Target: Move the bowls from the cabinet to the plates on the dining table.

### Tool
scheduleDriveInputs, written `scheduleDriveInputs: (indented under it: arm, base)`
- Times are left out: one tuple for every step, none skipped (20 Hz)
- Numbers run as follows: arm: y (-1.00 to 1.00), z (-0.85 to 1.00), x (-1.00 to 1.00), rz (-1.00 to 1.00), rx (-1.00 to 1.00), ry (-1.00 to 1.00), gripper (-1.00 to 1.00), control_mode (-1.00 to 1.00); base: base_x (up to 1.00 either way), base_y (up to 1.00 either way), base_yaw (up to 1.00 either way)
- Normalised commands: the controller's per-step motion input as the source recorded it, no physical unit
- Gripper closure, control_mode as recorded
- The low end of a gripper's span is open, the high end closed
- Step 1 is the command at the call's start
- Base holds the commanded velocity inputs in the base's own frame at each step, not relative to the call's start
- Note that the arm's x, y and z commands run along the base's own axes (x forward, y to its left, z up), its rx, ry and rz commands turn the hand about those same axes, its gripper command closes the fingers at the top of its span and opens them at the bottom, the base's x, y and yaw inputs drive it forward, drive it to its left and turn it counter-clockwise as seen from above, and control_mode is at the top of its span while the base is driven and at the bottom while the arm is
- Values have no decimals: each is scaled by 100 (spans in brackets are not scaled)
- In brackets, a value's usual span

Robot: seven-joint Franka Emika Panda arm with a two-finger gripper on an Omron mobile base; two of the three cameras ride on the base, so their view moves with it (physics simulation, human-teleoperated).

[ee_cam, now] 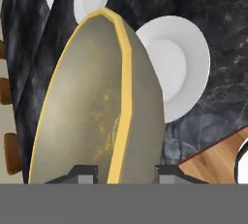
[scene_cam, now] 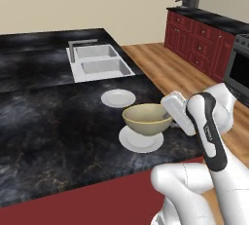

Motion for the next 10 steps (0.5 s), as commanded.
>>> scheduleDriveInputs:
  arm:
    - [4, -46, 20, 5, -9, 0, 100, -100]
    - [5, -39, 21, 5, -9, 0, 100, -100]
    - [0, -30, 24, 4, -7, 0, 100, -100]
    - [0, -27, 29, 3, -6, 0, 100, -100]
    - [0, -36, 36, 2, -5, 0, 100, -100]
    - [0, -44, 35, 3, -5, 0, 100, -100]
    - [0, -45, 33, 4, -5, 0, 100, -100]
    - [0, -41, 38, 4, -5, 0, 100, -100]
    - [0, -41, 37, 3, -5, 0, 100, -100]
    - [0, -43, 39, 4, -4, 0, 100, -100]
  base:
    - [0, 0, 0]
    - [0, 0, 0]
    - [0, 0, 0]
    - [0, 0, 0]
    - [0, 0, 0]
    - [0, 0, 0]
    - [0, 0, 0]
    - [0, 0, 0]
    - [0, 0, 0]
    - [0, 0, 0]
